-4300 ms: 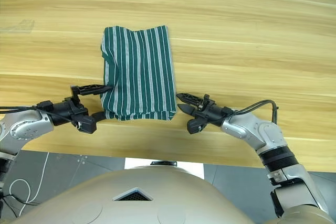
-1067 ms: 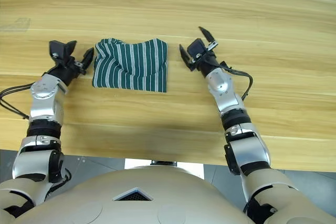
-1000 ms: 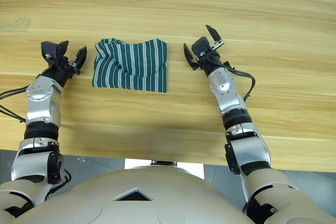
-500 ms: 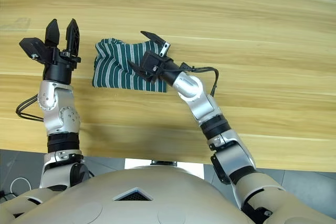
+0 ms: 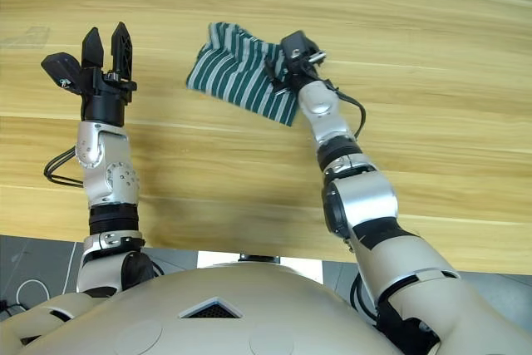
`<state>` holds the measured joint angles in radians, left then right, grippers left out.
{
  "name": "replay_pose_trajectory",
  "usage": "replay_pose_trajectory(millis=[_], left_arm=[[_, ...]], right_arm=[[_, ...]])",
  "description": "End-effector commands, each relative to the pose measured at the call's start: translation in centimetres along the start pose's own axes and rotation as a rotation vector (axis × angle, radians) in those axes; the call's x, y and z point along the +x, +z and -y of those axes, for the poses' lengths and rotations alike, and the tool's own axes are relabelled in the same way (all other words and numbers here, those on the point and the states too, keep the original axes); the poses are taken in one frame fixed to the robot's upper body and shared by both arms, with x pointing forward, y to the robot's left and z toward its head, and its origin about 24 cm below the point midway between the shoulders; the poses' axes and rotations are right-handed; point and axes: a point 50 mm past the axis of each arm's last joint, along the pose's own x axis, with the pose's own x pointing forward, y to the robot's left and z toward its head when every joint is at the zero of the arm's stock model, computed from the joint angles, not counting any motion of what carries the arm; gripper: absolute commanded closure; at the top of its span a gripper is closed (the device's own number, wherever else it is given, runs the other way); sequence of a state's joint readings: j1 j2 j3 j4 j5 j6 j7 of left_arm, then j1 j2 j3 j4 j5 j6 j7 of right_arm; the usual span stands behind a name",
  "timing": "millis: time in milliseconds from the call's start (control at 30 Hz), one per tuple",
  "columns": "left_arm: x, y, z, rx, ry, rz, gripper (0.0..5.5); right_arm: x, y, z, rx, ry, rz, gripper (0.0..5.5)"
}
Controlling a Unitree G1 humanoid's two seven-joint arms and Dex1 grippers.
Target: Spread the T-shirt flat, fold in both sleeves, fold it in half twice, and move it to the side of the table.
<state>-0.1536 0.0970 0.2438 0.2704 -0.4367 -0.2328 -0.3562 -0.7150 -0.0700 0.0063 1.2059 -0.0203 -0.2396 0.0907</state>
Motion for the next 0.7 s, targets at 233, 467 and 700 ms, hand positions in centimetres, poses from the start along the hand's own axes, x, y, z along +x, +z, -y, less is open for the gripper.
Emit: replay_pose_trajectory(millis=[233,467,700], left_arm=[[-2.6,0.5,-1.9,-0.020,0.129,0.032,2.44],[-5.7,0.7,-3.5,-0.004,0.251,0.034,2.44],[-6.3,0.6,-4.2,-0.001,0.292,0.026,2.44]], right_arm=[[-6.8,-5.3,14.9,0.418,-0.793,-0.189,1.02],[-13.1,-6.4,22.3,0.475,-1.192,-0.260,1.02],[-13.5,-6.3,22.9,0.454,-1.194,-0.261,1.02]])
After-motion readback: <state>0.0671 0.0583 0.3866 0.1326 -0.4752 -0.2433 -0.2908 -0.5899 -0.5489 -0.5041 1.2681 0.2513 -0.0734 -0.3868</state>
